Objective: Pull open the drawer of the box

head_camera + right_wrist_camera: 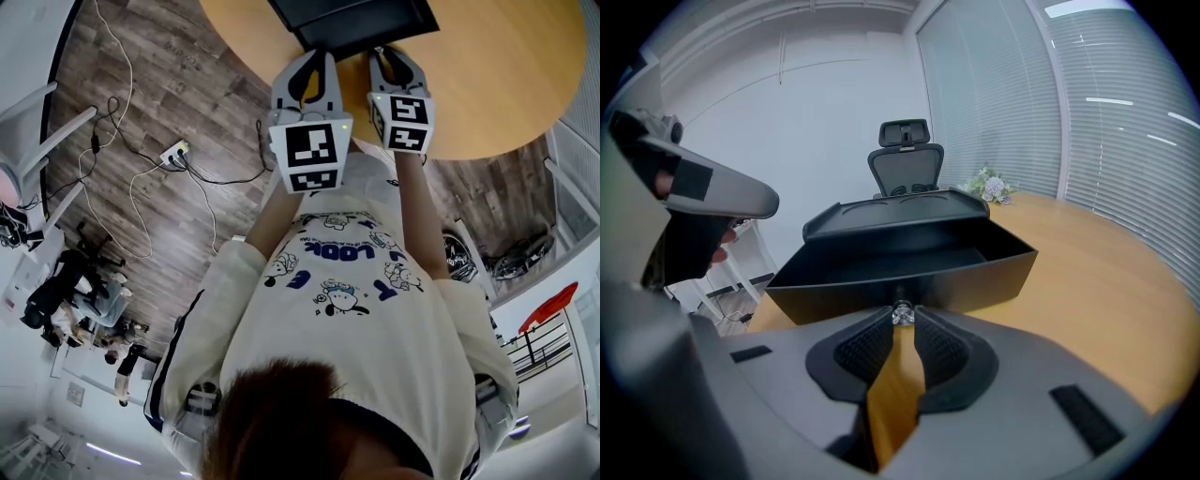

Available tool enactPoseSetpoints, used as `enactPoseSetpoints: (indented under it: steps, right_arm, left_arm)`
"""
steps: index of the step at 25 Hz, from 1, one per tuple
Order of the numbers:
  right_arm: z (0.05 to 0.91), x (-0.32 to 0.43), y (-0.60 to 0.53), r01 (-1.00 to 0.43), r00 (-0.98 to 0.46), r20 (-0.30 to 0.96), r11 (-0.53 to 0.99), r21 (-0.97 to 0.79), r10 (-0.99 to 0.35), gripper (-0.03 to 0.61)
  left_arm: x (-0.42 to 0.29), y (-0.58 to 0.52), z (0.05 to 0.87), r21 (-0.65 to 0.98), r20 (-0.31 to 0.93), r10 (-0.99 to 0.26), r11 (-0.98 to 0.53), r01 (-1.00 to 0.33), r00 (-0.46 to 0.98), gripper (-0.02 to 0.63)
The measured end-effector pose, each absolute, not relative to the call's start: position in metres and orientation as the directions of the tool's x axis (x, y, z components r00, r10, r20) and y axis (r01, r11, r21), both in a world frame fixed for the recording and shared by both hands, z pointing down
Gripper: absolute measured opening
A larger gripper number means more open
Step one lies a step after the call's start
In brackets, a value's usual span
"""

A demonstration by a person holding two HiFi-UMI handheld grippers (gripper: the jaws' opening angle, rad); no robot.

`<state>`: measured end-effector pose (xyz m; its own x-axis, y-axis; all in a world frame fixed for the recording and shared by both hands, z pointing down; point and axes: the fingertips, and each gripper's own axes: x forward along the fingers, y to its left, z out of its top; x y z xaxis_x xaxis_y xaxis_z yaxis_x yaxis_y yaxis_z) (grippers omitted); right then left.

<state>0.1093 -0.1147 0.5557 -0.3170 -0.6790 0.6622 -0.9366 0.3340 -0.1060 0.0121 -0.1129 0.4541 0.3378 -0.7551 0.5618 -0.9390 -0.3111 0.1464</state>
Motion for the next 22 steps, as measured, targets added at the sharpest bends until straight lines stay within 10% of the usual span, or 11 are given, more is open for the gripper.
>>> enactPoseSetpoints:
  steps: [22]
  right_arm:
    - [0.560, 0.122, -0.080, -0.949, -0.293, 0.672, 0.292, -0.118, -0.680, 0.084]
  left_arm:
    - [0.022, -0.088, 0.452, 0.154, 0.554, -0.743, -0.352, -0.923, 0.375, 0.020]
